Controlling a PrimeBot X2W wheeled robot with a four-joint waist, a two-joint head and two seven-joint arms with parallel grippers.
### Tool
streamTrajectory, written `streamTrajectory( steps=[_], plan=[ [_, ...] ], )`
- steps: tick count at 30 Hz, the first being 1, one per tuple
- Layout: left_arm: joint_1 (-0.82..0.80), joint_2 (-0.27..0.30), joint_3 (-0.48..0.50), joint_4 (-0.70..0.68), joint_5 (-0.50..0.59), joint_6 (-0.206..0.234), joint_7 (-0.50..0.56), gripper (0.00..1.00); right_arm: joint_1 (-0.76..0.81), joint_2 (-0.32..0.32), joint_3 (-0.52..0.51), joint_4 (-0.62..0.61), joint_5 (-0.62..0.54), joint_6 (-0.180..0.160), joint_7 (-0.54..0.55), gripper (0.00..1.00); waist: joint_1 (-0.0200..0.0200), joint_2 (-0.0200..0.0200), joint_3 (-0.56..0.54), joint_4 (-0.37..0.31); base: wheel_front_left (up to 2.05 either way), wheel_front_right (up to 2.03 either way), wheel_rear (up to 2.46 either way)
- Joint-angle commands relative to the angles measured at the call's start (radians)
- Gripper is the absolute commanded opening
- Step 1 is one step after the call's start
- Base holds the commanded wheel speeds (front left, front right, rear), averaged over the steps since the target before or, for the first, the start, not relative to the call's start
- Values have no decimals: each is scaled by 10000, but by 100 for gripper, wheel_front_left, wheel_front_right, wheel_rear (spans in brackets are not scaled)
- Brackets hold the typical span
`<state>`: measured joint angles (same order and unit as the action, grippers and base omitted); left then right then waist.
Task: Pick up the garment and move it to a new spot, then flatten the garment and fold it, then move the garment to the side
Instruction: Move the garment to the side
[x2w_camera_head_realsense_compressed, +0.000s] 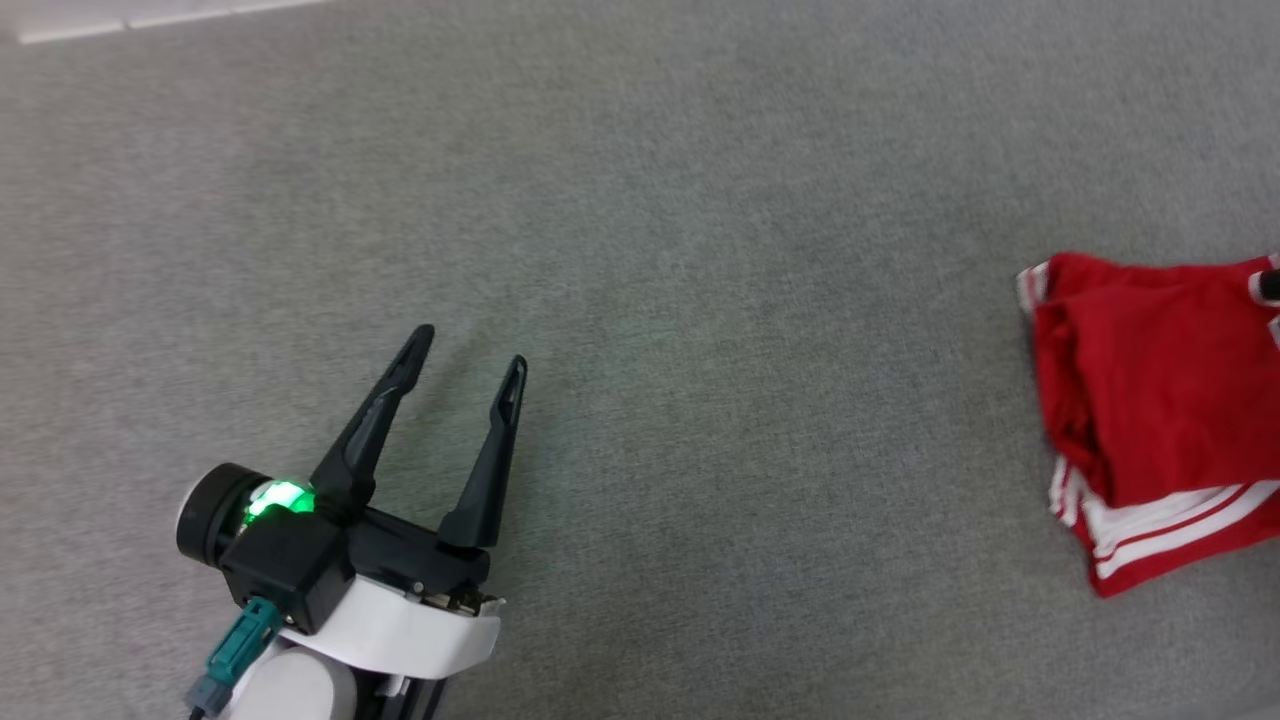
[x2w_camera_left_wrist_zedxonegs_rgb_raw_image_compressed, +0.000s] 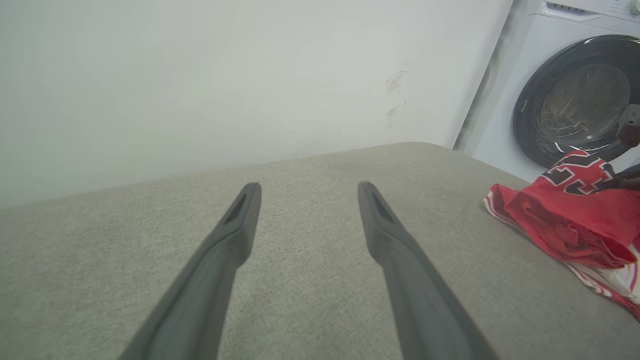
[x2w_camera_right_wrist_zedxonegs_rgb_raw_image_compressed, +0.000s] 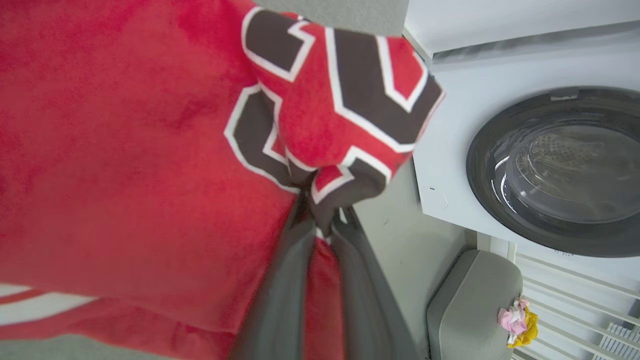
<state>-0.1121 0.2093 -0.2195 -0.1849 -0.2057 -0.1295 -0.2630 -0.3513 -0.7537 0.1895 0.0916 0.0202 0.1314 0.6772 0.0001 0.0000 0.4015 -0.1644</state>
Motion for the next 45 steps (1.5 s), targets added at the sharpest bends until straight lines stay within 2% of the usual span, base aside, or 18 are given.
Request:
streamTrajectory(
  steps=[1, 12, 16, 21, 22, 23, 24, 29, 32, 37, 45],
  plan=[
    [-156, 80, 16, -52, 44, -15, -21, 100, -254, -105, -197, 264, -46, -14, -236, 0, -1, 0, 540, -422, 0, 0, 0],
    [-666, 611, -204, -411, 86, -15, -21, 100, -1386, -261, -1445, 2651, -879, -15, -2164, 0, -1, 0, 1601, -548, 0, 0, 0],
    [-735, 750, -194, -388, 44, -15, -21, 100, -1664, -327, -1627, 3371, -1162, -15, -2661, 0, -1, 0, 1790, -494, 0, 0, 0],
    [-734, 779, -185, -322, -3, -15, -21, 100, -1929, -76, -2105, 4084, -1432, -15, -2958, 0, -1, 0, 1778, -407, 0, 0, 0],
    [-723, 755, -182, -295, -11, -15, -21, 100, -1938, 0, -2319, 4167, -1544, -15, -3059, 22, -1, 0, 1722, -387, 0, 0, 0],
    [-704, 695, -137, -273, -42, -15, -21, 100, -1905, 150, -2503, 4226, -1652, -15, -3164, 96, -1, 0, 1638, -371, 0, 0, 0],
    [-657, 656, -112, -238, -59, -15, -21, 100, -1886, 339, -2659, 4272, -1734, -14, -3245, 100, -1, 0, 1534, -367, 0, 0, 0],
    [-359, 365, 75, 22, -62, -15, -21, 100, -1976, 1184, -3415, 3986, -1892, -15, -3660, 100, -1, 0, 793, -341, 0, 0, 0],
    [-132, 85, 454, 159, -131, -15, -21, 100, -2039, 1842, -3819, 3385, -1687, -14, -4006, 100, -1, 0, 208, -306, 0, 0, 0],
    [299, -262, 974, 307, -122, -15, -21, 100, -1714, 2883, -3533, 1950, -1458, -14, -4363, 100, -1, 0, -740, -217, 0, 0, 0],
    [1122, -748, 1874, 300, 13, -15, -20, 100, -674, 4769, -3183, -731, -1, -14, -5208, 100, -1, 0, -1920, 27, 0, 0, 0]
  ],
)
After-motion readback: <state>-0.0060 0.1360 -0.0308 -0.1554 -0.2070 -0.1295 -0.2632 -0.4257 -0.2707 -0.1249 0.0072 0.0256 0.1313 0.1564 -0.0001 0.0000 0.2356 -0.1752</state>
